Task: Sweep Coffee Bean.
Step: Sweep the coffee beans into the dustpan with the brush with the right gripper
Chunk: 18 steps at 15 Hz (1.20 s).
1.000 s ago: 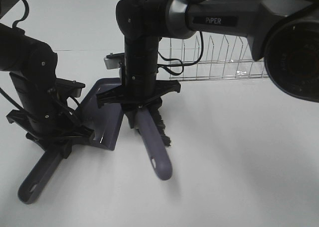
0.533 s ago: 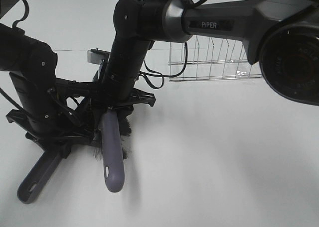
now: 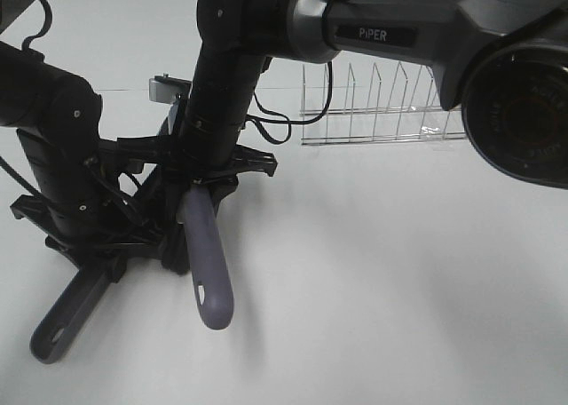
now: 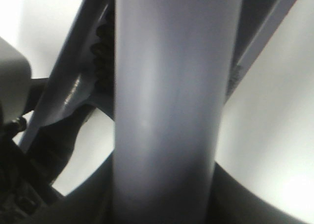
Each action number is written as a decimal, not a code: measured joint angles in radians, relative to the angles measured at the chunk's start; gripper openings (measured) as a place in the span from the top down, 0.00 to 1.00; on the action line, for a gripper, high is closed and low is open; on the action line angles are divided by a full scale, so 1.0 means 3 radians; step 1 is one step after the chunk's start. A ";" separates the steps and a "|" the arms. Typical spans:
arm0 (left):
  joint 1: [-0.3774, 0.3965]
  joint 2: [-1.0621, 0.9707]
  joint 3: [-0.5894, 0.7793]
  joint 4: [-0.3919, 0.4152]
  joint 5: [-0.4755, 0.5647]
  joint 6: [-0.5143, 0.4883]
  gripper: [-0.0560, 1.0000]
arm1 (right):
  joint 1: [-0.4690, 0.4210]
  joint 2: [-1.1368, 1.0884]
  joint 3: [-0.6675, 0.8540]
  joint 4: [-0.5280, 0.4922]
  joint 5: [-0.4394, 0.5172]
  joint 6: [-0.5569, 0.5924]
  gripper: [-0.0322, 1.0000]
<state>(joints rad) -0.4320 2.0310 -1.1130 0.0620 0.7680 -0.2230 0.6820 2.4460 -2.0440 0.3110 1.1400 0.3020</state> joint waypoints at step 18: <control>0.0000 0.0113 -0.0060 -0.0007 0.0107 0.0000 0.65 | -0.0190 -0.0087 -0.0090 -0.1813 0.0280 -0.0153 0.65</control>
<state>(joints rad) -0.4320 2.0650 -1.1310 0.0600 0.8000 -0.2230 0.6250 2.4200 -2.0710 -0.2330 1.2240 0.2560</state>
